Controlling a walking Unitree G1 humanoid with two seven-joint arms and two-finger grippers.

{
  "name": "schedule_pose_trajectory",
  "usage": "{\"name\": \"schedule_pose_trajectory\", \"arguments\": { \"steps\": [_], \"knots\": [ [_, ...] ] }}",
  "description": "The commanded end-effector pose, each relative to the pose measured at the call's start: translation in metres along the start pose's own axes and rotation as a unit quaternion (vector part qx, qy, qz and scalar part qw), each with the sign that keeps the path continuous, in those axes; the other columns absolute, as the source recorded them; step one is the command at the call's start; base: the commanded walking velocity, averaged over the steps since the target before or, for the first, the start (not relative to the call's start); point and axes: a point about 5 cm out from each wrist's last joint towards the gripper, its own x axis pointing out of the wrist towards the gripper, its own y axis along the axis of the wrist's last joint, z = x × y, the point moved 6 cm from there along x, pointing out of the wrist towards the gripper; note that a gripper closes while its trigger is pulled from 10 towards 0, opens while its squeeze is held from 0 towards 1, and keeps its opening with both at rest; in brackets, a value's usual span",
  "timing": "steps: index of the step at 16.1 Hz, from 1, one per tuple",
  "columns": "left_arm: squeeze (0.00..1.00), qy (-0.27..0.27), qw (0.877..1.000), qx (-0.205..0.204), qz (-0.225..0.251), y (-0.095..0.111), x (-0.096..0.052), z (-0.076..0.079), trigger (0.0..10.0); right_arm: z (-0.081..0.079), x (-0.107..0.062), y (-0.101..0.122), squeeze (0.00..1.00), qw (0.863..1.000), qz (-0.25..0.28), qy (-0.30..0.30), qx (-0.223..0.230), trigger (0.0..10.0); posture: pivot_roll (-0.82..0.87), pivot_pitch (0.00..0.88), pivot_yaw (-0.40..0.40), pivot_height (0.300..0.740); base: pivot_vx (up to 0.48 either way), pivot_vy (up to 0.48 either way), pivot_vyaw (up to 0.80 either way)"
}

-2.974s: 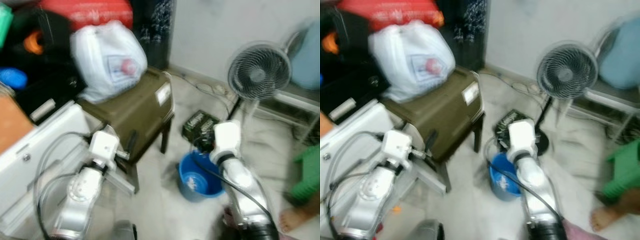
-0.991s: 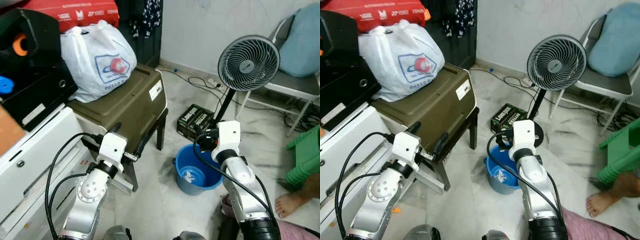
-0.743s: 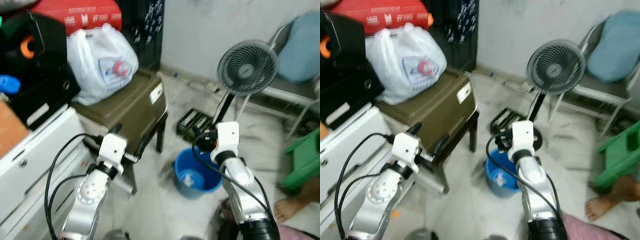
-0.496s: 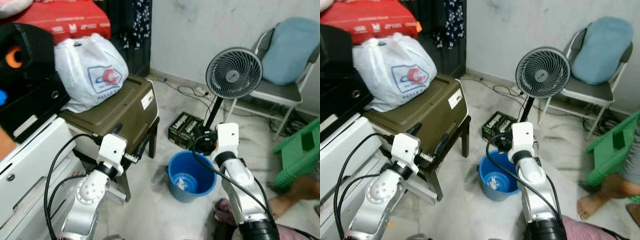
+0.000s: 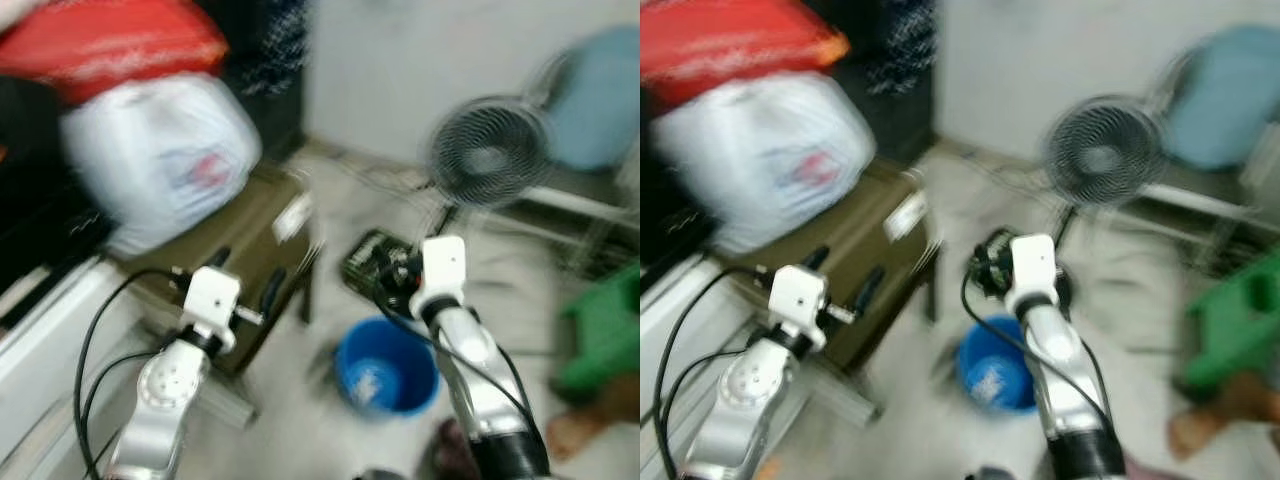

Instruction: Clean up the room

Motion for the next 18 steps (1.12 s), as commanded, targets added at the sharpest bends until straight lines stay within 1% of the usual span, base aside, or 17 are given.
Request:
{"name": "schedule_pose_trajectory", "arguments": {
  "steps": [1,2,5,7,8,10,11,12,13,14,16,17,18],
  "knots": [
    [0.0,-0.012,1.0,0.0,0.001,0.0,-0.002,0.006,10.0,0.004,0.0,-0.002,0.0,1.0,-0.005,-0.007,0.001,10.0,-0.04,0.0,-0.03,0.74,0.398,0.0,0.0],
    [0.0,-0.01,1.0,0.001,0.0,0.0,-0.001,0.006,10.0,0.004,0.001,-0.002,0.0,1.0,-0.005,-0.007,0.001,10.0,-0.05,0.0,-0.03,0.74,0.364,0.0,0.0],
    [0.0,-0.006,1.0,0.003,0.001,0.0,-0.001,0.006,10.0,0.004,0.001,-0.002,0.0,1.0,-0.005,-0.007,-0.003,10.0,-0.05,0.0,-0.032,0.74,0.0,0.0,0.0],
    [0.0,-0.005,1.0,0.004,-0.001,-0.001,-0.003,0.006,10.0,0.002,0.0,-0.002,0.0,1.0,-0.003,0.002,-0.013,10.0,-0.05,0.0,-0.032,0.74,0.0,0.0,0.0],
    [0.0,0.0,1.0,0.007,-0.004,-0.002,-0.007,0.004,10.0,0.002,-0.001,0.0,0.0,1.0,0.0,0.002,-0.016,10.0,-0.05,0.0,-0.032,0.74,0.0,0.0,0.8],
    [0.0,0.009,1.0,0.01,-0.018,-0.009,-0.021,-0.002,10.0,0.002,-0.005,0.003,0.0,1.0,0.006,0.007,-0.009,10.0,-0.05,0.0,-0.032,0.74,0.0,0.0,0.8],
    [0.0,0.012,1.0,0.012,-0.026,-0.013,-0.027,-0.003,10.0,0.003,-0.009,0.0,0.0,1.0,0.003,0.009,-0.008,10.0,-0.05,0.0,-0.033,0.74,0.0,0.0,0.8],
    [0.0,0.019,0.999,0.015,-0.031,-0.014,-0.033,-0.005,10.0,0.004,-0.015,-0.007,0.0,1.0,-0.01,0.012,-0.003,10.0,-0.04,0.0,-0.033,0.74,0.0,0.0,0.8],
    [0.0,0.033,0.999,0.013,-0.031,-0.013,-0.035,-0.009,10.0,0.006,-0.018,-0.011,0.0,1.0,-0.02,0.006,0.0,10.0,-0.04,0.0,-0.034,0.74,0.0,0.0,0.8],
    [0.0,0.049,0.998,0.002,-0.032,-0.012,-0.038,-0.013,10.0,0.007,-0.021,-0.011,0.0,1.0,-0.019,0.0,0.013,10.0,-0.04,0.0,-0.037,0.74,0.0,0.0,0.8],
    [0.0,0.057,0.998,0.004,-0.035,-0.011,-0.044,-0.013,10.0,0.012,-0.03,-0.014,0.0,1.0,-0.026,-0.006,0.011,10.0,-0.04,0.0,-0.04,0.74,0.0,0.0,0.8],
    [0.0,0.062,0.997,0.004,-0.037,-0.012,-0.048,-0.015,10.0,0.016,-0.035,-0.018,0.0,0.999,-0.032,-0.012,0.012,10.0,-0.04,0.0,-0.041,0.74,0.0,0.0,0.8],
    [0.0,0.079,0.996,0.006,-0.042,-0.013,-0.056,-0.02,10.0,0.021,-0.045,-0.024,0.0,0.999,-0.042,-0.018,0.013,10.0,-0.04,0.0,-0.04,0.74,0.0,0.0,0.8]
  ]
}}
